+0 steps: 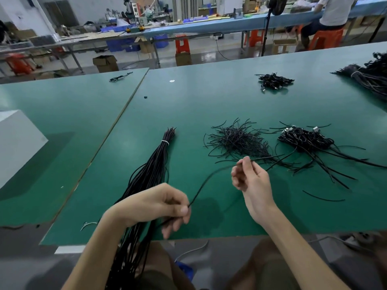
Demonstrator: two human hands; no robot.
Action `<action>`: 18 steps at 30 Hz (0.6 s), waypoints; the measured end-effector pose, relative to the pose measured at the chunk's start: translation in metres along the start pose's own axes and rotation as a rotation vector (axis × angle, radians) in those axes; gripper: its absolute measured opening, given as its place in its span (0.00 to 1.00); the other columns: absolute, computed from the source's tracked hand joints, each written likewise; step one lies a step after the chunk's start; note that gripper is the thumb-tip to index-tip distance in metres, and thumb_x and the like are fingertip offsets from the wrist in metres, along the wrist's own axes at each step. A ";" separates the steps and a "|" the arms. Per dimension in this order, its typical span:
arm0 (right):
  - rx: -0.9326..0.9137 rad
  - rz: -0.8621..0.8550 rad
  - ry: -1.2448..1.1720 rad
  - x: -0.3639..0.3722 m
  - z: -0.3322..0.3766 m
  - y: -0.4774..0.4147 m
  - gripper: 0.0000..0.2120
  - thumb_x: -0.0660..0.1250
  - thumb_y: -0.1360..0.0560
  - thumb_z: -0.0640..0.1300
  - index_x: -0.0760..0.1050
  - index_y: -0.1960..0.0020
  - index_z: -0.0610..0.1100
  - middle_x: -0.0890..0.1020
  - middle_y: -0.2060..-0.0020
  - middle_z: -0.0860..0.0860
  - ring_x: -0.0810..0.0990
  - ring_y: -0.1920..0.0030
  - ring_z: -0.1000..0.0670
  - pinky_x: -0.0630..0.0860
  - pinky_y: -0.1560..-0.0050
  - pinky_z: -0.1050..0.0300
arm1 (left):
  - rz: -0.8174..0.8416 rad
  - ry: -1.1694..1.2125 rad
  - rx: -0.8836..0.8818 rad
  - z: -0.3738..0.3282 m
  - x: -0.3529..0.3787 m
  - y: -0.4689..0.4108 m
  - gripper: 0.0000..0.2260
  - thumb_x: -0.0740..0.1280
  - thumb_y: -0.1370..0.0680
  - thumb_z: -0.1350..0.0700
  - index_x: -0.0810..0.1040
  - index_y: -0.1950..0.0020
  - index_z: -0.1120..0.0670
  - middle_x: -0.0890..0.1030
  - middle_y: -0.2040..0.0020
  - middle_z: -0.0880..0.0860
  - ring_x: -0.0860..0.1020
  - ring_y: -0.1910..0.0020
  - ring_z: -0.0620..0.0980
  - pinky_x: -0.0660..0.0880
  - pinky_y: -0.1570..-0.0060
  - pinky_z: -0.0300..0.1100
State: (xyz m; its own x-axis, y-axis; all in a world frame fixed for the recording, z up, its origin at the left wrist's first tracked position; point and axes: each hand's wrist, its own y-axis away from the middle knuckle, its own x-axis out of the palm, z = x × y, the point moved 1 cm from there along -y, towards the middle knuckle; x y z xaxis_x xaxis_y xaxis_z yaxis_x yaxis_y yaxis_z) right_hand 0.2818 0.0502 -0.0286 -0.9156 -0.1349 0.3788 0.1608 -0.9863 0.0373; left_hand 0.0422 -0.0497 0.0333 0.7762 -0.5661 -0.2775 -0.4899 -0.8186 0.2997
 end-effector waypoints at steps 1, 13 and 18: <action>-0.007 0.054 0.023 0.002 0.000 0.001 0.17 0.60 0.17 0.55 0.77 0.51 0.41 0.82 0.64 0.47 0.75 0.68 0.51 0.70 0.66 0.58 | -0.065 0.065 0.068 -0.005 0.003 -0.004 0.09 0.67 0.16 0.56 0.80 0.53 0.58 0.80 0.63 0.57 0.79 0.72 0.51 0.75 0.68 0.40; -0.049 0.461 0.319 0.012 0.006 0.015 0.17 0.65 0.22 0.55 0.86 0.49 0.44 0.87 0.56 0.45 0.81 0.60 0.52 0.72 0.60 0.65 | -0.621 0.986 0.494 -0.098 0.004 -0.086 0.07 0.64 0.16 0.56 0.80 0.46 0.58 0.83 0.59 0.49 0.81 0.66 0.44 0.78 0.64 0.33; 0.002 0.574 0.303 0.014 0.006 0.015 0.14 0.70 0.23 0.50 0.85 0.43 0.43 0.88 0.51 0.45 0.82 0.55 0.51 0.77 0.49 0.61 | -0.594 1.105 0.559 -0.124 -0.005 -0.120 0.07 0.64 0.16 0.56 0.80 0.46 0.57 0.83 0.59 0.49 0.82 0.65 0.44 0.78 0.66 0.33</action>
State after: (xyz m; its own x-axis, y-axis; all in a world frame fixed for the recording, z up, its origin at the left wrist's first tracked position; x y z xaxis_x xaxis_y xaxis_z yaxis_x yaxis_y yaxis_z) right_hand 0.2738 0.0340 -0.0176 -0.7470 -0.6620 0.0618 0.6562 -0.7490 -0.0917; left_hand 0.1467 0.0635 0.1120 0.7039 0.0354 0.7094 0.1354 -0.9871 -0.0851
